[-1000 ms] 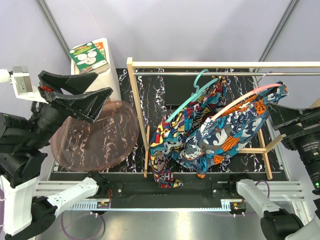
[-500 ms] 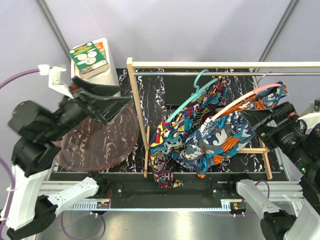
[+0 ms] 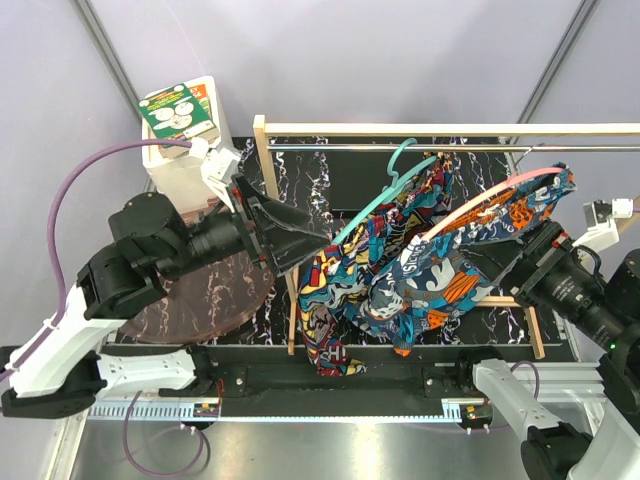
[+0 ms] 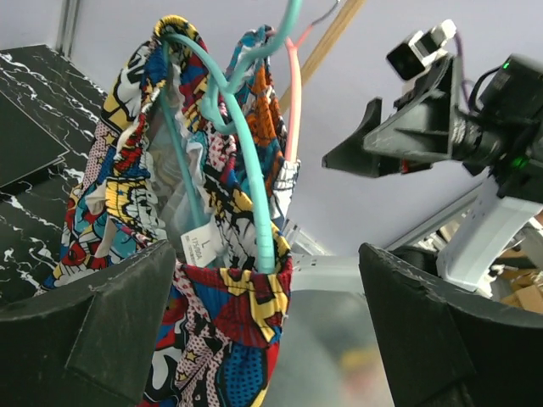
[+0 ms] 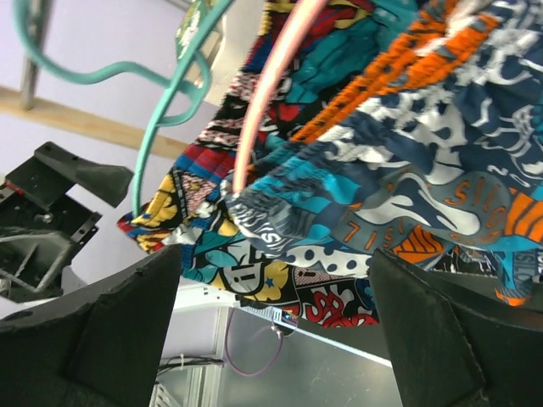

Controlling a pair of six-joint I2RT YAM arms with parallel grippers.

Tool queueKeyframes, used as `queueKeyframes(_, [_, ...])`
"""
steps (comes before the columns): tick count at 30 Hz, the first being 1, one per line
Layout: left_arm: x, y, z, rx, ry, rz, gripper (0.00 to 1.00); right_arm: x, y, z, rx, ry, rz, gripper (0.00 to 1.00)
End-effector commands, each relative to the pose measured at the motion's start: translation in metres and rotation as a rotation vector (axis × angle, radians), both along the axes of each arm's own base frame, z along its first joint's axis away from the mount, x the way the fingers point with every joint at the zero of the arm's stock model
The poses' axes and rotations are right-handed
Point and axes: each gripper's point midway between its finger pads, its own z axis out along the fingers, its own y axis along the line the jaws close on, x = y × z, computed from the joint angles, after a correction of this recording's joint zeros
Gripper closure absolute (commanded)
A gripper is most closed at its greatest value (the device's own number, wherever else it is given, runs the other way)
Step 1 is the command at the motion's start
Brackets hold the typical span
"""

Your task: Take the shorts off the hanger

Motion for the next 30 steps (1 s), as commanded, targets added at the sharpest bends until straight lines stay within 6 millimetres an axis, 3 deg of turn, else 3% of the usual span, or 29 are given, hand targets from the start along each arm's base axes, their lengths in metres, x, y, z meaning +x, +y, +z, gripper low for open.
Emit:
queueKeyframes(1, [0.006, 0.001, 0.015, 0.005, -0.112, 0.096, 0.1, -0.007, 0.013, 0.024, -0.011, -0.112, 0.112, 0.0])
queueKeyframes(9, [0.004, -0.021, -0.002, 0.187, -0.21, 0.143, 0.11, -0.002, 0.023, 0.07, -0.057, -0.268, 0.211, 0.0])
queueKeyframes(10, [0.009, -0.023, -0.005, 0.21, -0.213, 0.174, 0.11, 0.007, 0.025, 0.073, -0.065, -0.265, 0.216, 0.0])
queueKeyframes(14, [0.013, -0.023, -0.013, 0.261, -0.226, 0.22, 0.11, 0.01, 0.027, 0.091, -0.109, -0.349, 0.254, 0.0])
queueKeyframes(22, [0.013, -0.029, -0.03, 0.323, -0.214, 0.22, 0.14, 0.018, 0.04, 0.1, -0.09, -0.383, 0.339, 0.0])
queueKeyframes(30, [0.009, -0.037, -0.033, 0.321, -0.198, 0.192, 0.38, 0.018, 0.045, 0.085, -0.051, -0.334, 0.373, 0.0])
